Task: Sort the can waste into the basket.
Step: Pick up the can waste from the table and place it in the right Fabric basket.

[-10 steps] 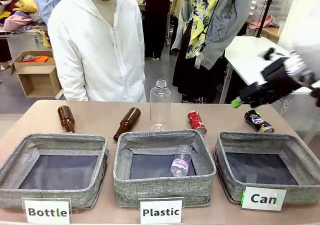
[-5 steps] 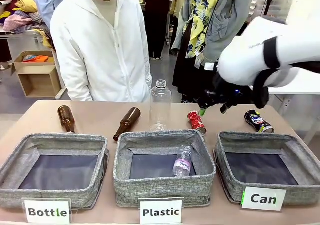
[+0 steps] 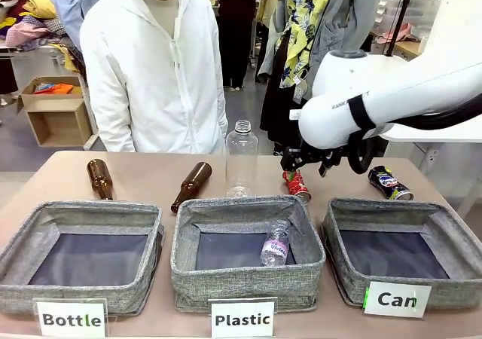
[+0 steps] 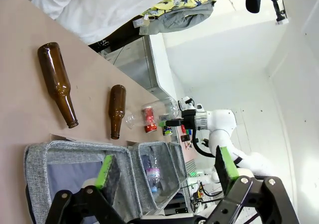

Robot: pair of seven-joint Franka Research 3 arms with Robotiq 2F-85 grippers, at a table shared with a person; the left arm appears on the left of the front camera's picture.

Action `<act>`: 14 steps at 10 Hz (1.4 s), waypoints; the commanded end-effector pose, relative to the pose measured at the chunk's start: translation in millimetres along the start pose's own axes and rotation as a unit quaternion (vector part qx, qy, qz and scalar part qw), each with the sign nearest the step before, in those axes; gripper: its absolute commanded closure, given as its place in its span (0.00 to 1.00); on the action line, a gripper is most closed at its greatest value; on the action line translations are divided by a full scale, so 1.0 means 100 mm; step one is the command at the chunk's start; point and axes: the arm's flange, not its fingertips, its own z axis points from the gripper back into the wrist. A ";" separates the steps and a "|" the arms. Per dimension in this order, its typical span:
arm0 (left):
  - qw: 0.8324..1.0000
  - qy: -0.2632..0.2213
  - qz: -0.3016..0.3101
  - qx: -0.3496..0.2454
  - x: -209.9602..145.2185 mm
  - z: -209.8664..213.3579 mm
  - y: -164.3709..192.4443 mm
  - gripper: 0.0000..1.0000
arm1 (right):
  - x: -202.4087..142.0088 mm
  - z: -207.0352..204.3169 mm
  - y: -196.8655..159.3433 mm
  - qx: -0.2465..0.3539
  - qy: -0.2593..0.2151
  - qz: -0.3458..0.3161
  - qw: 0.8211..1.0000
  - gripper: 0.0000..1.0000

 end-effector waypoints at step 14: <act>1.000 0.002 -0.011 -0.004 -0.01 0.01 -0.01 0.00 | 0.13 -0.55 0.10 -0.044 0.019 -0.029 0.998 1.00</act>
